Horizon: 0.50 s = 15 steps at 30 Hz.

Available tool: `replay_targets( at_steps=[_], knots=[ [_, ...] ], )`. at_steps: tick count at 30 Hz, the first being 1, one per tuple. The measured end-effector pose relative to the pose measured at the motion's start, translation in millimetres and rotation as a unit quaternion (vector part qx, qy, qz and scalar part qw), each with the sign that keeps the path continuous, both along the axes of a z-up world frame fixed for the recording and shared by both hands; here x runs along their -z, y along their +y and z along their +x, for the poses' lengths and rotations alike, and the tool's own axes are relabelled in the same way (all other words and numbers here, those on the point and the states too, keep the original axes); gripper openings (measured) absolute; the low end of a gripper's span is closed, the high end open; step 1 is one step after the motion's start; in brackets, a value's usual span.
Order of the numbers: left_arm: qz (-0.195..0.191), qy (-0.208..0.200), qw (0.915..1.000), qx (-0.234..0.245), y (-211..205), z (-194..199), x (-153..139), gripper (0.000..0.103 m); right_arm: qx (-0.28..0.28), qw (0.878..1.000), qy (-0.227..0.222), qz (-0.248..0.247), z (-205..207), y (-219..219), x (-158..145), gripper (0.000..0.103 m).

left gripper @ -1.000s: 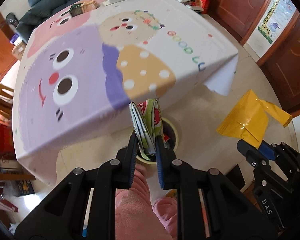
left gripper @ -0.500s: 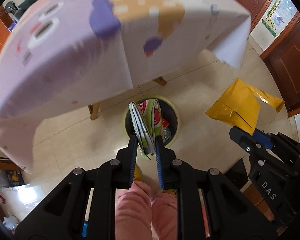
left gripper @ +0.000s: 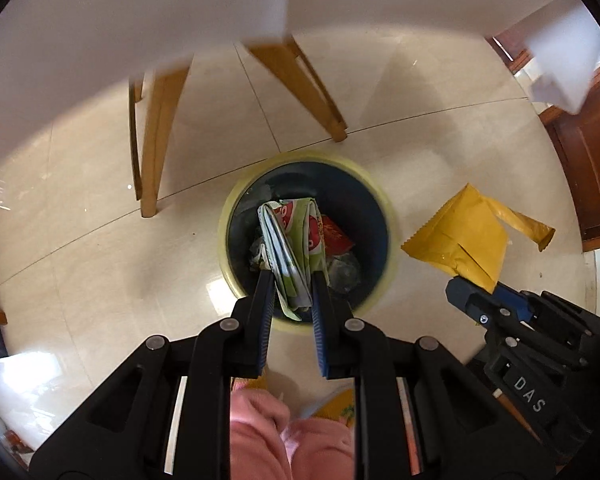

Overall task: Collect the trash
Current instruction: 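Carry the wrapper and yellow bag over the bin and open both tools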

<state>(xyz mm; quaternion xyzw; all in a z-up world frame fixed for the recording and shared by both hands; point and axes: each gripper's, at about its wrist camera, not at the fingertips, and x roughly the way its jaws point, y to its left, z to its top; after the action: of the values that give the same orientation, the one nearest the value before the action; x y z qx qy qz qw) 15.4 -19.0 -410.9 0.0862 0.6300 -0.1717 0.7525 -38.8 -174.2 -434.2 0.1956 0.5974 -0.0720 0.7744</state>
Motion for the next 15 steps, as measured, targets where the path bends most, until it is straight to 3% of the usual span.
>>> replay_targets(
  at_steps=[7, 15],
  knots=[
    [0.003, 0.0, 0.9999, 0.014, -9, 6, 64, 0.016, -0.002, 1.0, 0.015, 0.011, 24, 2, 72, 0.019],
    [-0.008, -0.012, 0.9995, 0.028, -17, 19, 92, 0.024, -0.034, 0.999, 0.017, 0.007, 50, 14, 117, 0.023]
  ],
)
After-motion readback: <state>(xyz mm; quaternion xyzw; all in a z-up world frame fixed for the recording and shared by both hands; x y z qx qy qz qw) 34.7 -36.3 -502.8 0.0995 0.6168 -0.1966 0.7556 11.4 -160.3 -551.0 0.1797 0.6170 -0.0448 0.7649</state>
